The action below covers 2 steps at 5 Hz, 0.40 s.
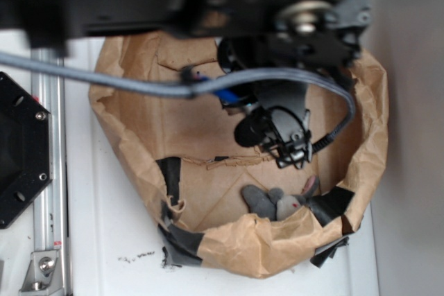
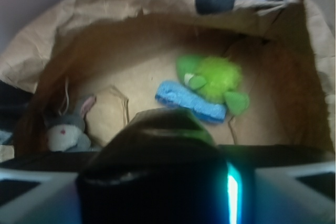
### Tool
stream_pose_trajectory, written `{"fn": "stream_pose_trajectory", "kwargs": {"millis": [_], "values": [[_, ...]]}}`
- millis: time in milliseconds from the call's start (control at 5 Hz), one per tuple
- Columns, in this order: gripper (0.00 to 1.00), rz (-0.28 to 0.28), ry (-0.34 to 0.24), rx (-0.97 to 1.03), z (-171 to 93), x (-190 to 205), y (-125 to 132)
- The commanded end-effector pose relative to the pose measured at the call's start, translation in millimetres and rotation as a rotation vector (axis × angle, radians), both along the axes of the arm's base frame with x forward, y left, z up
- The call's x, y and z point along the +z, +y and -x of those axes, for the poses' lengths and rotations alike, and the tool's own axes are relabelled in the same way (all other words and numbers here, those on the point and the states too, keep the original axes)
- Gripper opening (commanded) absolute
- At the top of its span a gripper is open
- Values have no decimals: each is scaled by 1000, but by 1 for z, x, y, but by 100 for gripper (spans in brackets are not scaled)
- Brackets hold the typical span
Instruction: Grab the black box.
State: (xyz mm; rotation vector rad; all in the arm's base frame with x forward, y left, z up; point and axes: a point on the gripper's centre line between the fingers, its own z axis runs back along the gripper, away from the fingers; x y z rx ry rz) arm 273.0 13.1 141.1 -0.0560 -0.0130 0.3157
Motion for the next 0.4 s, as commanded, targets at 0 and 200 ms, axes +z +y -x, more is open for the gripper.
{"fn": "stream_pose_trajectory", "kwargs": {"millis": [0,200], "values": [[0,-8,-9,-109,25,8,-12],[0,-28,-24,-86,21,9,-7]]}}
